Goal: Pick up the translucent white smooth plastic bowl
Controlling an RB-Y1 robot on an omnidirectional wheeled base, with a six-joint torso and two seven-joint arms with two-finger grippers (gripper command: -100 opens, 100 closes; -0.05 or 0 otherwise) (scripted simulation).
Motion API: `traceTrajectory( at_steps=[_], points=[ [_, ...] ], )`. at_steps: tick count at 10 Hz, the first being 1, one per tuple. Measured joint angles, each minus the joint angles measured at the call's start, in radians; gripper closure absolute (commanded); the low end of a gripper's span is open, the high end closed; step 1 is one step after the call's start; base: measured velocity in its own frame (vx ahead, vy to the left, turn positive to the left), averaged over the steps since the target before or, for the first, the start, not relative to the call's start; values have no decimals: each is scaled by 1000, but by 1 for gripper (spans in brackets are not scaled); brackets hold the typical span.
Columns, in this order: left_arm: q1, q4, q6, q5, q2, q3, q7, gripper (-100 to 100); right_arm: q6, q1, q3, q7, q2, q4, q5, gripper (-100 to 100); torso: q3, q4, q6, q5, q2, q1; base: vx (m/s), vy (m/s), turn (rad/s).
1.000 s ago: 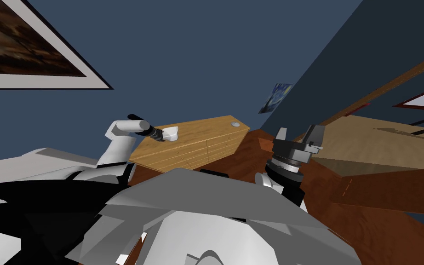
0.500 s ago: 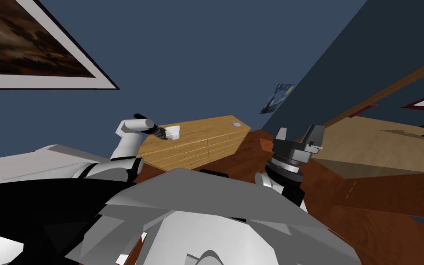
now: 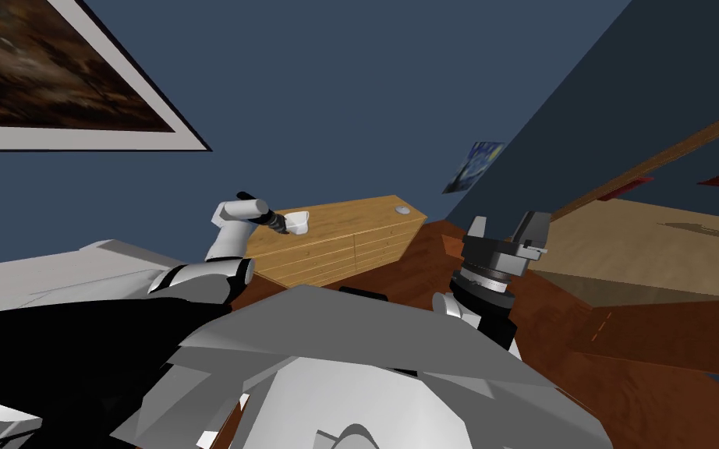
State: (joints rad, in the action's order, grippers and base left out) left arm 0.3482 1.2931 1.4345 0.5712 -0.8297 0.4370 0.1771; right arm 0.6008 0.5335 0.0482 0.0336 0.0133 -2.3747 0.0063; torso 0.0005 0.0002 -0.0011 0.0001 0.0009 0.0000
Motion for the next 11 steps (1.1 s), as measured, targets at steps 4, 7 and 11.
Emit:
traceTrajectory(
  at_steps=[4,7,11],
  points=[
    [114,-131,-41,-58,30,-32,-33,-100,0,0,0,0,0,0,0,0,1,0,0,0,1,0,-39,11,41],
    [192,-202,-75,-113,62,-61,-60,-100,0,0,0,0,0,0,0,0,0,-1,-1,2,2,3,-37,6,19],
    [300,-329,-111,-165,91,-92,-87,-100,0,0,0,0,0,0,0,0,1,-1,-1,2,3,3,-39,8,46]
  ],
)
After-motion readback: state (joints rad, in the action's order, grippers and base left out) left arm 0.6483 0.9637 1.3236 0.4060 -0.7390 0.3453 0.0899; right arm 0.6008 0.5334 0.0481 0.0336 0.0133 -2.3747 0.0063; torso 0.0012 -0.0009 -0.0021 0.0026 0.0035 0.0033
